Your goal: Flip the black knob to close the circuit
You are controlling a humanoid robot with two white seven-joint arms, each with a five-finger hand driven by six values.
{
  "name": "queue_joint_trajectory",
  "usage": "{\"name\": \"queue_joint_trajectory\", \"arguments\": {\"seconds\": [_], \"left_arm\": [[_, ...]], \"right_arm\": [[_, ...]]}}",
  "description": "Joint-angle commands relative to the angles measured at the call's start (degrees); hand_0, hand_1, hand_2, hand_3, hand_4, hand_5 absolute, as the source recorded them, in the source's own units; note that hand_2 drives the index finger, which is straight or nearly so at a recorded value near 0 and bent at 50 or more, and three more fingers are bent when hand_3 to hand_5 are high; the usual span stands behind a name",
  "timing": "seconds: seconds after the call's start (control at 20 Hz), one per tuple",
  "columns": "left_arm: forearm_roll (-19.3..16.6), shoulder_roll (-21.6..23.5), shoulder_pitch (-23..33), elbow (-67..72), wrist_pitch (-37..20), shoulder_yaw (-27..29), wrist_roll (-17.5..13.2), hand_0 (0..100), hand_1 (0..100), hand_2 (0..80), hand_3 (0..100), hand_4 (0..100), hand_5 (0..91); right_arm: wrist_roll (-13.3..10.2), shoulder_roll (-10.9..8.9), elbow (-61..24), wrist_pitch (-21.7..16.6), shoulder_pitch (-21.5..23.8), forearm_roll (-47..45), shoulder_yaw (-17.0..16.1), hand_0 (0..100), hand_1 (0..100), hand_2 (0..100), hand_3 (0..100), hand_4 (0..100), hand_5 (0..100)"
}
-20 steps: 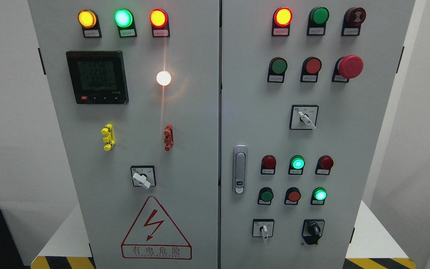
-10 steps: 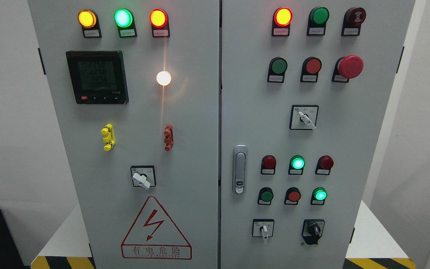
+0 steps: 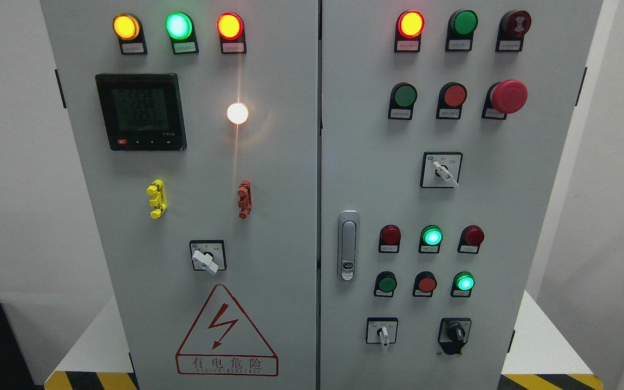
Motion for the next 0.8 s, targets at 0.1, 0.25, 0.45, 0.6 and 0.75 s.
{"name": "queue_joint_trajectory", "arguments": {"seconds": [0.1,0.25,0.45,0.6,0.75], "left_arm": [[0.0,0.0,0.0,0.0,0.0,0.0,0.04,12,56,0.0,0,0,0.0],[0.0,0.0,0.0,0.0,0.0,0.0,0.04,12,56,0.0,0,0,0.0],[0.0,0.0,0.0,0.0,0.0,0.0,0.04,12,56,0.0,0,0,0.0],[0.0,0.0,0.0,0.0,0.0,0.0,0.04,12,56,0.0,0,0,0.0],[0.0,0.0,0.0,0.0,0.0,0.0,0.04,12,56,0.0,0,0,0.0]], "right_arm": [[0.24,-0.4,-35.5,1.06,-0.11,18.7,-4.04,0,16,16,27,23,0],[0.59,-0.31,-43.68,1.58,-0.2,26.16,-4.48,0,21,32,48,41,17],[0.59,-0.31,-52.48,3.43,-1.25,33.64,-4.65,0,22,46,65,53,36],[0.77,-0.31,-58.37,3.69,-1.78,37.77,-5.53,0,22,57,73,62,48],[1.55,-0.31,-61.8,4.13,-3.54,42.35,-5.62,0,21,71,85,72,64]]}}
